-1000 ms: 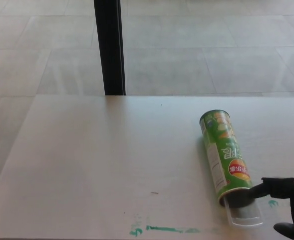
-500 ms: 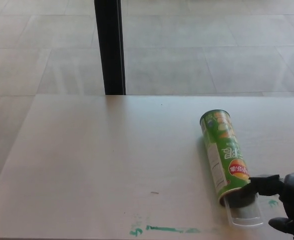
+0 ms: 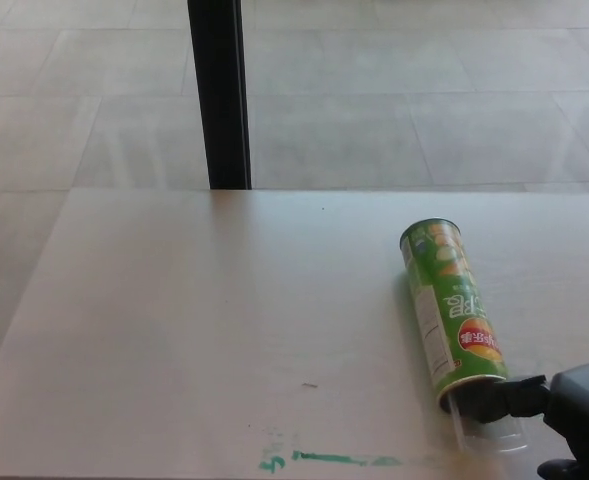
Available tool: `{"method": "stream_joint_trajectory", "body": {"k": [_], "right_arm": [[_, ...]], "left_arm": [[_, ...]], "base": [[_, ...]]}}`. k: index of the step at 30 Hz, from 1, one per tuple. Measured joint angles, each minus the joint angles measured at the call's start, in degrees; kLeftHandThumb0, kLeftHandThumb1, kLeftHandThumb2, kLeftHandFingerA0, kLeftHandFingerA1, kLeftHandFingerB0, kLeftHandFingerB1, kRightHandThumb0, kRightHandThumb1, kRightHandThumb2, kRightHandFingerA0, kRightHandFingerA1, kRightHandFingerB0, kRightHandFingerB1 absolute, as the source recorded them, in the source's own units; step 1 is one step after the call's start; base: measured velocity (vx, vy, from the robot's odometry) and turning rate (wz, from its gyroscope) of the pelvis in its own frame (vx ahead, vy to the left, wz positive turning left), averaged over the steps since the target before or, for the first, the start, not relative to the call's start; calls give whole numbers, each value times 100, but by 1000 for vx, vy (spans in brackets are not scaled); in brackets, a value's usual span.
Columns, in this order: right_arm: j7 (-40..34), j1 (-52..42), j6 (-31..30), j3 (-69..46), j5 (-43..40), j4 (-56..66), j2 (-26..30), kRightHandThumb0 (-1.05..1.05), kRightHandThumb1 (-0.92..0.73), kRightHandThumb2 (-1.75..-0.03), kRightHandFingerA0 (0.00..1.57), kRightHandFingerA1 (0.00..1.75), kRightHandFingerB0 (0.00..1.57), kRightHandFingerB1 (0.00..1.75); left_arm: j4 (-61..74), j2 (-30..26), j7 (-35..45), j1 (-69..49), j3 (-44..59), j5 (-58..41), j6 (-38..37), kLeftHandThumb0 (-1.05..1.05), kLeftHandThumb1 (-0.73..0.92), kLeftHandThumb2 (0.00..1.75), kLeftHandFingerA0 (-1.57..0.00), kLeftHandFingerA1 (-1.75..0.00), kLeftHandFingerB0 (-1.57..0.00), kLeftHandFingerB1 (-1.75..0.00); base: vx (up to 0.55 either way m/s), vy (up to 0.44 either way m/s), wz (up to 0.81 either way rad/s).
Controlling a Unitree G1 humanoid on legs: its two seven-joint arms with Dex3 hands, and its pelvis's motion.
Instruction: Use the finger on the right hand of the robot to pull out the chips tray kept inside a container in the middle of the desk
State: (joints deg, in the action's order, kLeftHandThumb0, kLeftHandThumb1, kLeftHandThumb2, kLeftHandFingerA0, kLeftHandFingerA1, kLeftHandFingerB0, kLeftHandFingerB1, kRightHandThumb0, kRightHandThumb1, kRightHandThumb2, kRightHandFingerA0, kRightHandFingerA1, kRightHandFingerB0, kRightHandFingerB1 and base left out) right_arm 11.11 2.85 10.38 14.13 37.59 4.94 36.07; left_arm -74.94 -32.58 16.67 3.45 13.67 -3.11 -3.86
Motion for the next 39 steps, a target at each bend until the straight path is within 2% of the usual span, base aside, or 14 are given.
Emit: {"method": "stream_joint_trajectory", "body": {"k": [1, 5, 6, 8, 11, 16, 17, 18, 23, 24, 30, 31, 38, 39], "right_arm": [[4, 0, -7, 29, 29, -1, -10, -7, -53, -56, 90, 135, 53, 47], [12, 0, -65, 134, 123, -109, -64, -11, -52, -58, 88, 138, 53, 50], [12, 1, -73, 144, 135, -138, -76, -11, -52, -58, 86, 137, 52, 50], [12, 1, -103, 178, 175, -222, -124, -11, -52, -58, 84, 138, 52, 50], [12, 1, -126, 216, 228, -240, -170, -10, -52, -57, 90, 137, 52, 49], [10, -2, -155, 344, 371, -288, -209, -7, -51, -58, 89, 144, 54, 50], [10, -1, -156, 349, 387, -295, -209, -8, -53, -57, 89, 142, 54, 50], [10, -1, -157, 352, 400, -301, -208, -8, -52, -56, 91, 141, 55, 50], [-61, -187, -148, 316, 478, -231, -128, -8, -51, -56, 91, 136, 56, 49], [-72, -228, -149, 313, 485, -219, -117, -7, -50, -55, 92, 135, 57, 49], [-182, -498, -114, 270, 489, -155, -4, -10, -51, -56, 86, 139, 56, 49], [-182, -523, -112, 269, 487, -133, 15, -10, -52, -56, 86, 139, 56, 49], [-188, -873, -107, 174, 474, 165, 116, -8, -52, -58, 88, 145, 53, 49], [-187, -944, -107, 142, 464, 230, 130, -9, -52, -58, 89, 144, 54, 48]], "left_arm": [[0, 0, 0, 0, 0, 0, 0, -58, 71, 61, -52, -58, -62, -54], [0, 0, -2, -2, -5, 2, 0, -58, 70, 61, -53, -58, -64, -56], [0, 0, -3, -2, -6, 2, 0, -58, 70, 60, -52, -59, -65, -62], [-2, 0, -3, -3, -4, 1, 0, -58, 70, 61, -51, -58, -59, -55], [-3, 0, -3, -8, -7, 2, 0, -58, 70, 61, -52, -59, -62, -54], [-2, 0, -1, -32, 10, -5, 0, -57, 69, 61, -54, -61, -62, -59], [-2, 0, -1, -34, 10, -5, 0, -57, 69, 60, -55, -61, -64, -69], [-2, 0, -1, -35, 10, -5, 0, -57, 70, 61, -52, -61, -61, -63], [0, -1, 11, -45, 10, -5, 4, -58, 70, 61, -53, -60, -67, -64], [0, -1, 11, -47, 9, -5, 4, -57, 70, 61, -53, -60, -56, -50], [-7, -1, 11, -39, 8, -4, 4, -58, 71, 62, -50, -59, -59, -51], [-7, 0, 11, -37, 8, -5, 4, -58, 71, 61, -50, -58, -64, -59], [22, -1, 9, -28, 25, -10, 15, -57, 71, 61, -53, -59, -55, -48], [19, -1, 9, -25, 18, -7, 15, -56, 70, 61, -55, -58, -61, -57]], "base": [[0, 0, 0], [0, 0, 0], [0, 0, 0], [0, 0, 0], [0, 0, 0], [0, 0, 0], [0, 0, 0], [0, 0, 0], [0, 0, 0], [0, 0, 0], [0, 0, 0], [0, 0, 0], [0, 0, 0], [0, 0, 0]]}}
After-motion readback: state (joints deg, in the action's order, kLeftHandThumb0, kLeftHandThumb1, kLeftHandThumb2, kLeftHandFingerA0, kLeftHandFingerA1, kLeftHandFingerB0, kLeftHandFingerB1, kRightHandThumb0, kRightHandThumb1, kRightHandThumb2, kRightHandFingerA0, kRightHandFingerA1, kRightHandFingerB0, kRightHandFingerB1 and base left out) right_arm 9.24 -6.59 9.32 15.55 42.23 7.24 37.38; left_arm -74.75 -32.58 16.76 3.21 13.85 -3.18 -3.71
